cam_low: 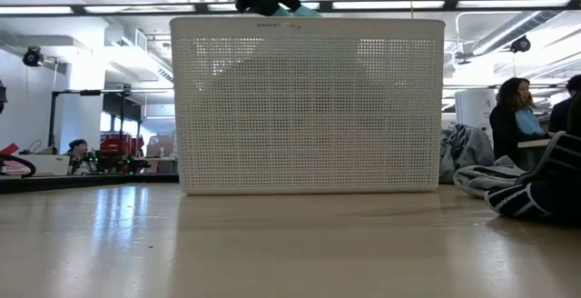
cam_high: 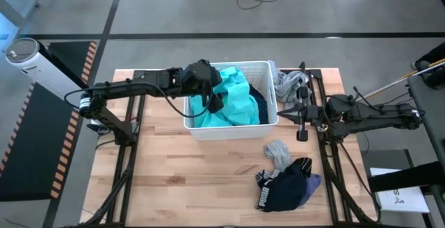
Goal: Sort clothes
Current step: Put the light blue shorts into the white laundry bin
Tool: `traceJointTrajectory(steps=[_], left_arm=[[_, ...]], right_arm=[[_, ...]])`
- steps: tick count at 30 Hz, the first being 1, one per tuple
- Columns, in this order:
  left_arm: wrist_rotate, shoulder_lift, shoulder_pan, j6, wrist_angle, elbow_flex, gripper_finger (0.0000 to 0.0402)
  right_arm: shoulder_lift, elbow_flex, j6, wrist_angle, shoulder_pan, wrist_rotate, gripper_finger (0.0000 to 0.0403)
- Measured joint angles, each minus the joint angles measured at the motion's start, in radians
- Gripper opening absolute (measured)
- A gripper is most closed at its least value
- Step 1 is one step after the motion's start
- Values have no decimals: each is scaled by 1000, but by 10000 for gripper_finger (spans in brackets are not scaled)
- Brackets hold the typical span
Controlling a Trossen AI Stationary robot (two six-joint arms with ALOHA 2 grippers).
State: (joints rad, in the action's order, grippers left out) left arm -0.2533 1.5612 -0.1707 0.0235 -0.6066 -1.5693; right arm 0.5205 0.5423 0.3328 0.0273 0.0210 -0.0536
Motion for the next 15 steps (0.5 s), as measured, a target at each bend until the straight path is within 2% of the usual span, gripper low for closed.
traceJointTrajectory(steps=[4,9,12,15], left_arm=[[-26,-7,0,-18,-71,-3,304],[-10,-6,0,-110,-258,-3,332],[-29,-6,2,-164,-353,-3,341],[-42,-9,3,-188,-378,-3,343]], right_arm=[[0,-1,0,1,0,0,0],[0,-1,0,6,0,0,0],[0,-1,0,6,0,0,0],[0,-1,0,6,0,0,0]])
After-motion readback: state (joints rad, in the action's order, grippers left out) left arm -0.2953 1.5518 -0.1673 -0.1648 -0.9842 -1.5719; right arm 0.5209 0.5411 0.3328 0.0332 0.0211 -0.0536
